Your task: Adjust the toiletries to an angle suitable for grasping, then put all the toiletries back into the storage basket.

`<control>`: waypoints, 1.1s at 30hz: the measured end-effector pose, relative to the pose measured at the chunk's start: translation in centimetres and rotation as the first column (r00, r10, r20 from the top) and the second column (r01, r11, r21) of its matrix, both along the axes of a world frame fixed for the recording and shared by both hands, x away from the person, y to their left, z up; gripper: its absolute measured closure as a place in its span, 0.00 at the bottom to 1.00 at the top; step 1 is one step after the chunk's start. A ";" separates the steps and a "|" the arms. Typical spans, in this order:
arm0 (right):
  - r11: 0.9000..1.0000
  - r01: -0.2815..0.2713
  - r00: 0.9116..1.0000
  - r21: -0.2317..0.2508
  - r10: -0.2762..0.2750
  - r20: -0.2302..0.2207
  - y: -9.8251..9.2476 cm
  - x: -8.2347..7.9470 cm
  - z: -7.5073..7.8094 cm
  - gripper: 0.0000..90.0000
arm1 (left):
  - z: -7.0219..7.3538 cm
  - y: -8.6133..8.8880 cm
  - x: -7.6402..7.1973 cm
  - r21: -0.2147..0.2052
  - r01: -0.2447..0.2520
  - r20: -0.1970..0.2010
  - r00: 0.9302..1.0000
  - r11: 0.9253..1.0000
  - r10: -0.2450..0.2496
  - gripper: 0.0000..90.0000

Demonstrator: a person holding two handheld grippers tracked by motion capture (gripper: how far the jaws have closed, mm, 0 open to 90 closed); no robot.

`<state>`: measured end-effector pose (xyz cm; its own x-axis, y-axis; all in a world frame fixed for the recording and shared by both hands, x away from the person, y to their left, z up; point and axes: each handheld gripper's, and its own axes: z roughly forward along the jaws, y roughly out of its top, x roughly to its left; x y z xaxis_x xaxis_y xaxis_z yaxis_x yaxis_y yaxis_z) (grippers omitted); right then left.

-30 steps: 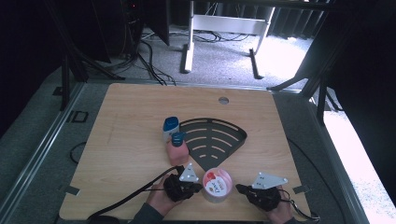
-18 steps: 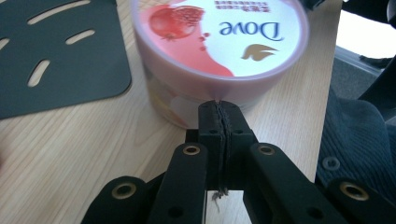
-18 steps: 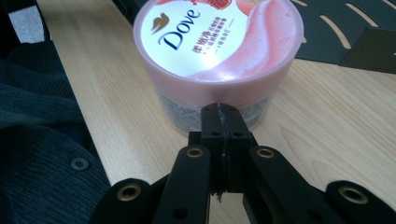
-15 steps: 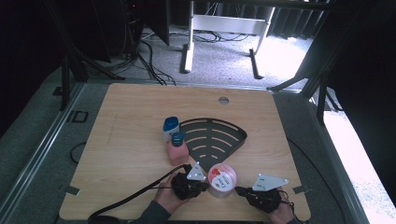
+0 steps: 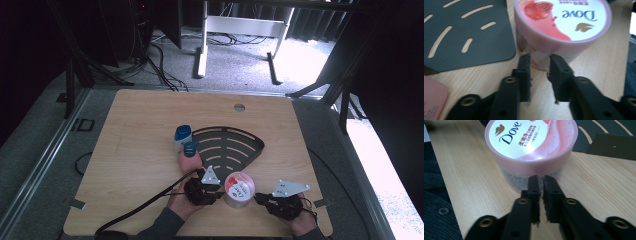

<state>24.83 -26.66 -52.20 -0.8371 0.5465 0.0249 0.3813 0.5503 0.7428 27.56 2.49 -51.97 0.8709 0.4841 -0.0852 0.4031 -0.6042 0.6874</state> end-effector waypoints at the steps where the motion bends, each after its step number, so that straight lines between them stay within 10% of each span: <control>1: 1.000 -0.004 1.000 0.003 0.004 -0.003 0.0 0.0 0.0 0.86 | -0.2 0.0 0.2 0.008 -0.002 -0.002 1.000 1.000 0.002 0.75; 12: 0.999 -0.044 0.999 0.000 0.044 -0.011 -0.4 0.3 -0.7 0.50 | -0.8 -0.1 0.6 -0.012 0.053 -0.001 0.999 0.999 -0.053 0.48; 33: 0.995 -0.094 0.996 0.020 0.094 0.004 0.7 1.4 -1.2 0.34 | -1.7 -0.3 0.8 -0.096 0.145 0.045 0.989 0.985 -0.141 0.34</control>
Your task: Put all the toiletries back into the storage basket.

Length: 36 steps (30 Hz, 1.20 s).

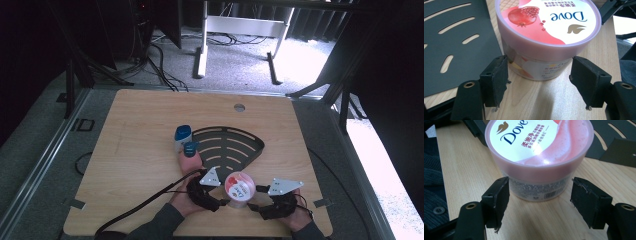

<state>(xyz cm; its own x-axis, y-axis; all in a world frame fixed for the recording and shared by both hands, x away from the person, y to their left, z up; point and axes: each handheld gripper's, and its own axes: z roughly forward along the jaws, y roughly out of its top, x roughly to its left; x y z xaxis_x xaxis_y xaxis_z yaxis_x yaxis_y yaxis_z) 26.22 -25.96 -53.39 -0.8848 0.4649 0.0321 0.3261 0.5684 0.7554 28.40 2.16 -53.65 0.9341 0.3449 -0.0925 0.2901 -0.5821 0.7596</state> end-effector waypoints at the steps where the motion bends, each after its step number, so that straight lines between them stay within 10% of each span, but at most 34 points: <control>1: 1.000 -0.005 1.000 -0.002 0.005 0.007 0.1 0.1 0.0 0.33 | -0.1 -0.1 0.0 -0.001 0.002 0.004 1.000 1.000 -0.002 0.33; 36: 0.999 -0.035 0.998 -0.011 0.035 0.052 0.9 0.2 0.2 0.26 | -0.1 -1.0 -0.8 0.003 0.008 0.118 0.993 1.000 -0.008 0.23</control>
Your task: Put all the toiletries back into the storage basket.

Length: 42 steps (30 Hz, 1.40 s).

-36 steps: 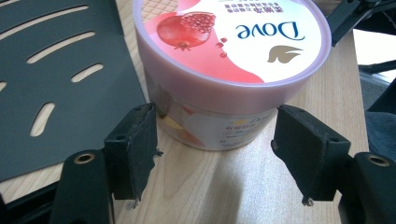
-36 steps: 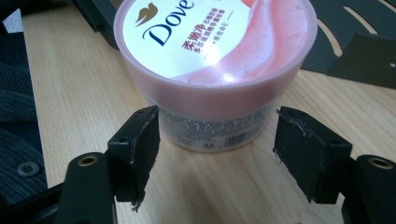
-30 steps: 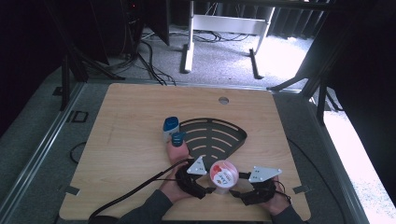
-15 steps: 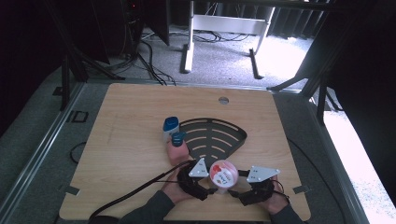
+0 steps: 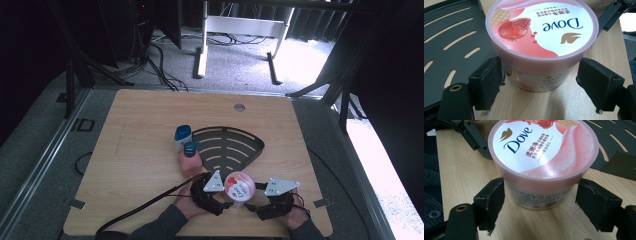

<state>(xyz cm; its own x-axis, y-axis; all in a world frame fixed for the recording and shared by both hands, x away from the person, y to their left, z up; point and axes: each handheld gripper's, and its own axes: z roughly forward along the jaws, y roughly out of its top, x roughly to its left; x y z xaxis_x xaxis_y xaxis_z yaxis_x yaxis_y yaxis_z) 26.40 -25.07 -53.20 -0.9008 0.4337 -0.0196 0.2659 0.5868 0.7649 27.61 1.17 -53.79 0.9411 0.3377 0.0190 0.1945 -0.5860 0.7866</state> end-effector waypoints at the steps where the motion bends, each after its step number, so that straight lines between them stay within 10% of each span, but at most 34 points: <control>1: 1.000 0.000 1.000 -0.001 0.000 0.002 0.0 0.0 0.0 0.26 | 0.0 0.0 0.0 -0.001 -0.001 0.000 1.000 1.000 0.001 0.23; 42: 0.999 0.019 0.999 0.047 -0.020 0.026 -0.2 0.3 2.0 0.24 | 2.6 -0.2 0.2 -0.011 -0.023 0.036 0.999 1.000 0.023 0.23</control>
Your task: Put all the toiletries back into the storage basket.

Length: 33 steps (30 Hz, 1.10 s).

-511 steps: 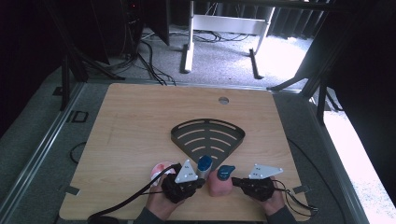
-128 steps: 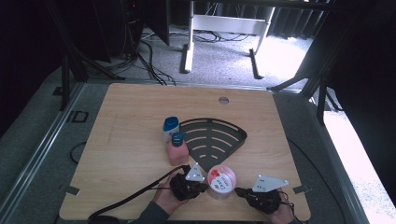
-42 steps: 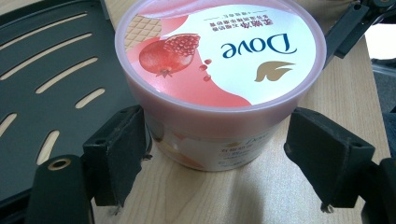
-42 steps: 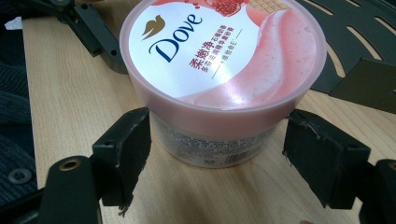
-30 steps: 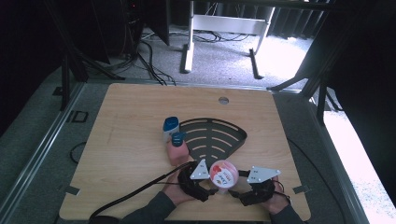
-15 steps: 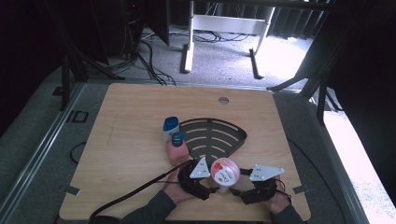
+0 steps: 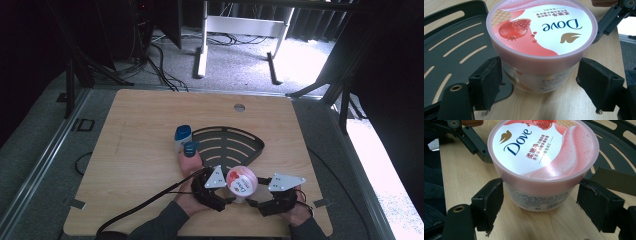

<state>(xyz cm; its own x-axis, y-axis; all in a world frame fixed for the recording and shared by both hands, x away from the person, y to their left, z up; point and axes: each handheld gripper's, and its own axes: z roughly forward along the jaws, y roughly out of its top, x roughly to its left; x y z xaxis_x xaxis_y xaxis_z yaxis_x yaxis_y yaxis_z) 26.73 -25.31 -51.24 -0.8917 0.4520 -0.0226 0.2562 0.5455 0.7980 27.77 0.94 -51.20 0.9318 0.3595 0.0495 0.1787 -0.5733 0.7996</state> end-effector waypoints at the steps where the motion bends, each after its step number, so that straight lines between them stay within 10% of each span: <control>1: 1.000 0.000 1.000 0.001 0.000 0.001 0.0 0.0 0.1 0.24 | 0.1 0.0 0.0 0.001 0.001 0.003 1.000 1.000 -0.001 0.23; 33: 1.000 0.001 0.999 -0.007 -0.001 0.037 0.1 2.4 1.6 0.23 | 1.5 -0.2 2.5 0.010 -0.015 0.010 1.000 1.000 0.014 0.23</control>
<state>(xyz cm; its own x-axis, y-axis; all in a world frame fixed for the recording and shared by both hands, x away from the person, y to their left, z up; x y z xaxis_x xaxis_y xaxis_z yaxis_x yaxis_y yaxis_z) 29.14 -25.17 -49.62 -0.8897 0.4528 -0.0586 0.2277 0.5512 0.8027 30.24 0.77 -49.73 0.9259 0.3725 0.0624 0.1792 -0.5787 0.7956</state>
